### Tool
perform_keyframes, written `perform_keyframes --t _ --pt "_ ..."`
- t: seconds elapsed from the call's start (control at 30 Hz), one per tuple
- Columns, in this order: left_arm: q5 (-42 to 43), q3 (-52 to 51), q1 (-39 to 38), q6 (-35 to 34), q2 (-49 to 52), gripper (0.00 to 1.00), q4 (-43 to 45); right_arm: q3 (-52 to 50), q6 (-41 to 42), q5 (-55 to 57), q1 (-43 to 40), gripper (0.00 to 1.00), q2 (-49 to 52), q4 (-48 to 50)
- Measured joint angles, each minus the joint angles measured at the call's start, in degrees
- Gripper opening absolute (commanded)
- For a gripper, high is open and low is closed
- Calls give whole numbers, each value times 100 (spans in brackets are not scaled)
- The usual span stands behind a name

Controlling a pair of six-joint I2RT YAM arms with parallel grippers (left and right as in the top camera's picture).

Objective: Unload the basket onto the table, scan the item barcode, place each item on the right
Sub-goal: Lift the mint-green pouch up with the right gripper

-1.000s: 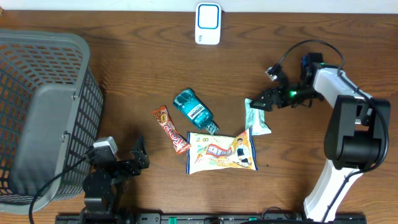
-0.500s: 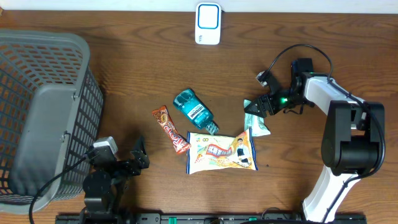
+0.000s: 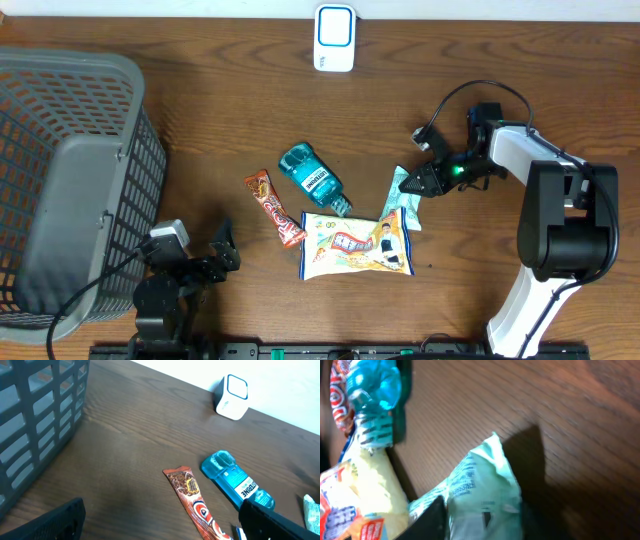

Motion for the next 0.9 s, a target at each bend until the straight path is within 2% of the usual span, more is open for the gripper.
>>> perform_keyframes --t 0.07,0.23,0.37,0.5,0.67,0.9 --pt "2 0 0 2 0 98 0 -22 81 33 0 1 17 28" --pt "2 0 0 2 0 98 -2 184 402 74 2 1 101 -260" --pt "2 0 0 0 0 98 -4 975 544 337 -4 1 361 -1458" --pt "2 0 0 2 0 98 -2 2214 472 138 -125 1 468 -2632" --pt "2 0 0 2 0 98 -2 3235 -275 -702 -299 1 293 -3753" --pt "2 0 0 0 0 98 -2 3370 -2107 -1532 -313 2 -621 -5064"
